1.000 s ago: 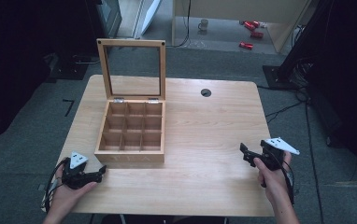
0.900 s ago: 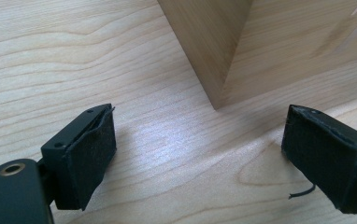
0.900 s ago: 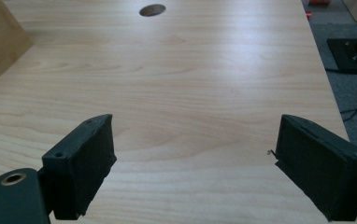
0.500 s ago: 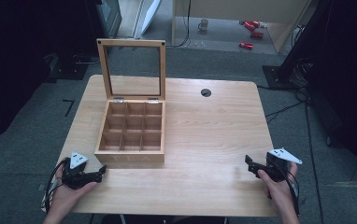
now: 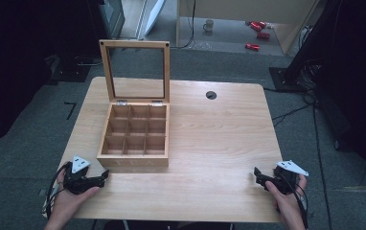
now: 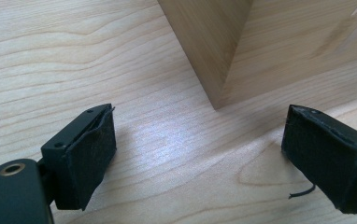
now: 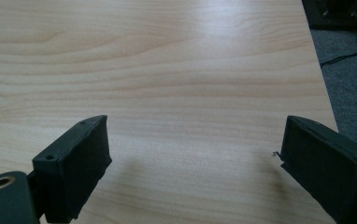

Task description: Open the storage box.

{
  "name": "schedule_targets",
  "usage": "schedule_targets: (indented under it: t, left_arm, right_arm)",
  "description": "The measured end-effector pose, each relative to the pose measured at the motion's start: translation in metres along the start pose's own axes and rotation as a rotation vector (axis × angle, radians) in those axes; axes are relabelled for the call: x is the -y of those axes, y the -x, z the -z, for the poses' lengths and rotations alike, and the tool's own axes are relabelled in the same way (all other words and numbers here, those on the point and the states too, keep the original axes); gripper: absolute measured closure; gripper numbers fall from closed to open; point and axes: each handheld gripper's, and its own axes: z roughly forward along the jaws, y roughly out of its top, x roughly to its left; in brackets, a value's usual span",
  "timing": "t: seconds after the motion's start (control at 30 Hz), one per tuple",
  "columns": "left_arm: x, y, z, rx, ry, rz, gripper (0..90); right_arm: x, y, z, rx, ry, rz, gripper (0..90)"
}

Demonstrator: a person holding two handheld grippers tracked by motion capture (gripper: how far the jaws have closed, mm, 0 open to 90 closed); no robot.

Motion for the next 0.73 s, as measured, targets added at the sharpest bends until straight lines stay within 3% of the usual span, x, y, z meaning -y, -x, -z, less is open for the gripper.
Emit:
schedule_targets:
  t: [0.17,0.27,0.33,0.73]
  left_arm:
    - [0.0,0.0,0.0,0.0,0.0,0.0,10.4]
    - [0.0001,0.0001,0.0,0.0,0.0,0.0,10.4]
    - [0.0001,0.0,0.0,0.0,0.001,0.0,10.4]
    - [-0.0003,0.0,-0.0003,0.001,0.001,0.0,10.4]
  right_arm:
    - [0.0057,-0.0043,-0.0024,0.042,-0.023,0.026,7.3]
    - [0.0063,-0.0061,-0.0024,0.034,-0.027,0.047,4.7]
    - [0.0065,-0.0068,-0.0031,0.004,-0.041,0.06,2.0]
    - [0.0066,-0.0071,-0.0029,0.001,-0.045,0.055,1.8]
